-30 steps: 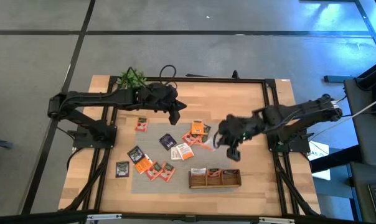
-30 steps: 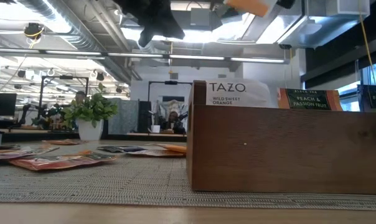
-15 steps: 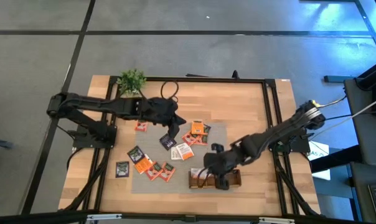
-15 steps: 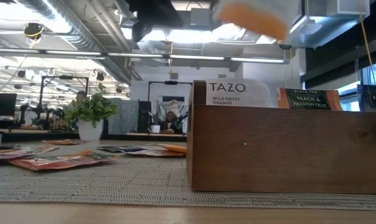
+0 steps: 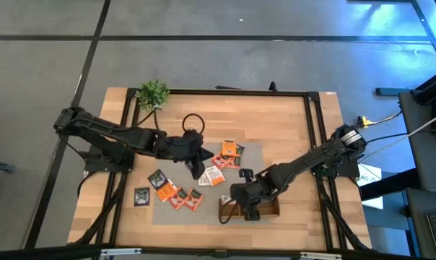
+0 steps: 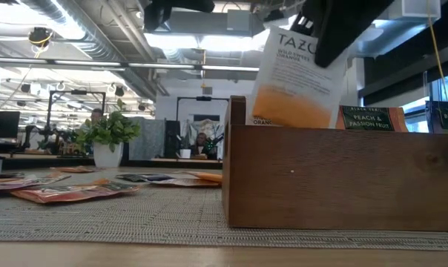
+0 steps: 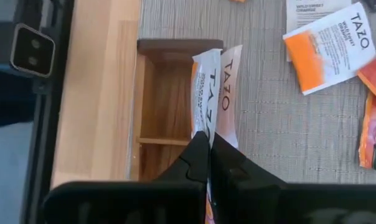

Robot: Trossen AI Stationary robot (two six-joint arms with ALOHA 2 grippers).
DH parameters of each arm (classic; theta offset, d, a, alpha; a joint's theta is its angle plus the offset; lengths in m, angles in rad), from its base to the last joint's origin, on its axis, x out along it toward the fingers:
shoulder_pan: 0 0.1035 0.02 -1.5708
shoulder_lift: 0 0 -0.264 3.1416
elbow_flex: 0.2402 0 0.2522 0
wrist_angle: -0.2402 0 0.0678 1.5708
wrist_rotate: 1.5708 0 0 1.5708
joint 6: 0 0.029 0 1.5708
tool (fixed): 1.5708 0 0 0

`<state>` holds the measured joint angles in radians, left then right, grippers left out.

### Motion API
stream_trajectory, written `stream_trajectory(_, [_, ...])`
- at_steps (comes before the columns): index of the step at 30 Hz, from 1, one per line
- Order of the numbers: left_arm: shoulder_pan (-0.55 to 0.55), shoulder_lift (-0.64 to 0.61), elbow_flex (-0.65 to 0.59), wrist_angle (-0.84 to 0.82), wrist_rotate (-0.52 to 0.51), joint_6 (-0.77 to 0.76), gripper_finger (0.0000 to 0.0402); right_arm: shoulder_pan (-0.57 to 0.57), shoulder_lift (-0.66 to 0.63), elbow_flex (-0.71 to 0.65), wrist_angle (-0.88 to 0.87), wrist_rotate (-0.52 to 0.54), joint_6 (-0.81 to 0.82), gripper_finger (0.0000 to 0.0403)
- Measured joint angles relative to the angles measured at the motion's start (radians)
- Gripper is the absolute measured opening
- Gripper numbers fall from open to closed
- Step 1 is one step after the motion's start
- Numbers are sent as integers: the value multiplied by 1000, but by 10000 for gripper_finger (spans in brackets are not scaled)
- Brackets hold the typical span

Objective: Pick & Place Tea
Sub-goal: Put the orange tea bag into the left compartment of the wooden organizer

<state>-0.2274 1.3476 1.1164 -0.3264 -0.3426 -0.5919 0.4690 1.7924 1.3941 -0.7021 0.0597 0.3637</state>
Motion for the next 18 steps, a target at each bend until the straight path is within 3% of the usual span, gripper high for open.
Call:
stream_trajectory(7, [-36, 0, 0, -1, -64, 2, 6, 0, -1, -7, 4, 19, -29, 7])
stream_trajectory(18, [-41, 0, 0, -1, -68, 1, 6, 0, -1, -7, 2, 27, -33, 8])
